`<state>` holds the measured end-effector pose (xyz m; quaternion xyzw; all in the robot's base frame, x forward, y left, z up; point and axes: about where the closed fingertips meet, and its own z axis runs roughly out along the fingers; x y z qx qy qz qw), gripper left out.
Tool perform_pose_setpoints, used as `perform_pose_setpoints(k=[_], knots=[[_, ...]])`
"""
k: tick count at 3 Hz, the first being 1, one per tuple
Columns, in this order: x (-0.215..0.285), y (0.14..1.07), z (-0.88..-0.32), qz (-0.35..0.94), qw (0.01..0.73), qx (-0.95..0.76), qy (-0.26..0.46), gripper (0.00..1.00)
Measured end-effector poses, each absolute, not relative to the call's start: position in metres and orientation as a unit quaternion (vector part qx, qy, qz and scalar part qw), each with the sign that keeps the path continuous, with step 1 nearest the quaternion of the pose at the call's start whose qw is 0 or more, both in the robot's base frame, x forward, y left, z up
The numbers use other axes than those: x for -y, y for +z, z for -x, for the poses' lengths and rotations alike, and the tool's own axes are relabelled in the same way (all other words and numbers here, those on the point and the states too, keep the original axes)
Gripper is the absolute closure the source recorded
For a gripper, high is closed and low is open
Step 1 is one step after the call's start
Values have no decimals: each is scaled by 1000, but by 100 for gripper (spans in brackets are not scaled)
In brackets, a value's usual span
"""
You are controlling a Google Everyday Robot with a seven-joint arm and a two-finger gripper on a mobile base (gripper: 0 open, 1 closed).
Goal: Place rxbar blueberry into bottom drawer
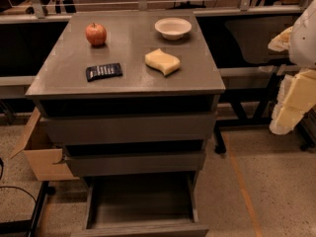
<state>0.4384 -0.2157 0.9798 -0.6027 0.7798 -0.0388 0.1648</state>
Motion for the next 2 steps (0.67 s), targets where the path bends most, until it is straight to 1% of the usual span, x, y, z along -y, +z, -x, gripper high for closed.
perform_pose_setpoints(k=[1,2], knots=[[216,980,-438,603,165,-780,-39,0],[198,981,-465,625,166,-762,-31,0]])
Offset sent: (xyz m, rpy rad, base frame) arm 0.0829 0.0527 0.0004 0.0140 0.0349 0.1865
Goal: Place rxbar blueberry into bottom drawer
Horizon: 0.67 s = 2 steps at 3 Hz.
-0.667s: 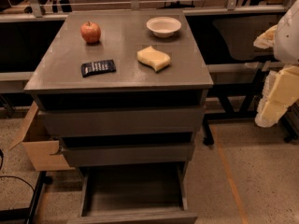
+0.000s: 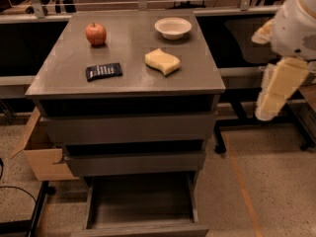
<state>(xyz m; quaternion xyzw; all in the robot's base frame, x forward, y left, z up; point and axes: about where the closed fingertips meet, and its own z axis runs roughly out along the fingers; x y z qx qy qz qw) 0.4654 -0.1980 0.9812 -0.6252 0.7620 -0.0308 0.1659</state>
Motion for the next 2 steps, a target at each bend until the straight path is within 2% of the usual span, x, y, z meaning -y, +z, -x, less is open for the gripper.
perform_pose_setpoints(k=[2], knots=[[144,975,-549,662,186,-726,12,0]])
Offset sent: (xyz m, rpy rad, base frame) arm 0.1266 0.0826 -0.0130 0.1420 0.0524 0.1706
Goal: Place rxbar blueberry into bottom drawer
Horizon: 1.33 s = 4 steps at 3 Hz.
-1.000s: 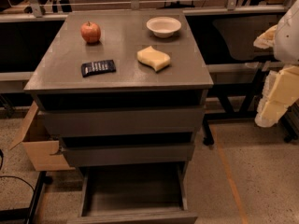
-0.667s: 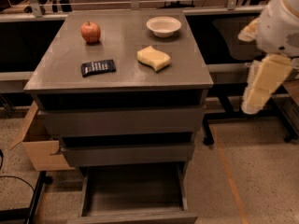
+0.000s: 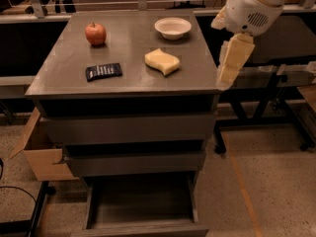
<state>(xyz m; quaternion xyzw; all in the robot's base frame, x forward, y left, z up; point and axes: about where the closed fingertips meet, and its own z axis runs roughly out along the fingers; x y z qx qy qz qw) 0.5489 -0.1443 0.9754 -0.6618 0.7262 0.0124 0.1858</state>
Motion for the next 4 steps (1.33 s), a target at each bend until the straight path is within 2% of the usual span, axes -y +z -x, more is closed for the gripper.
perform_pose_setpoints(k=[1,3,4], knots=[[112,970,-583,664,218,-713,57,0],[98,964,-597,679,221,-697,62,0],[70,958,-622,709,226,-665,70,0]])
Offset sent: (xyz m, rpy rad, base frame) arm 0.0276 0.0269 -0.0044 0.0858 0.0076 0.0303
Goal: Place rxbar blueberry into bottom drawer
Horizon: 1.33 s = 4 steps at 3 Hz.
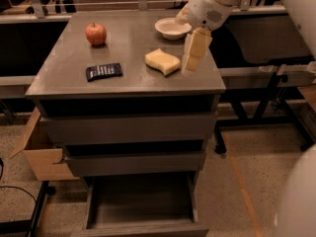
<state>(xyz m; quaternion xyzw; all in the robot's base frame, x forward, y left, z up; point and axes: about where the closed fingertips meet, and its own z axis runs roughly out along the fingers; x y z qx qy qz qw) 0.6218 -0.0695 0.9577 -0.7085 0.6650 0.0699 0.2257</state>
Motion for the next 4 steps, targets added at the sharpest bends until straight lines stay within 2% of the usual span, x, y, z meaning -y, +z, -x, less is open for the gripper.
perform_pose_setpoints(k=[4], knots=[[-54,919,-693,749,247,-603,120,0]])
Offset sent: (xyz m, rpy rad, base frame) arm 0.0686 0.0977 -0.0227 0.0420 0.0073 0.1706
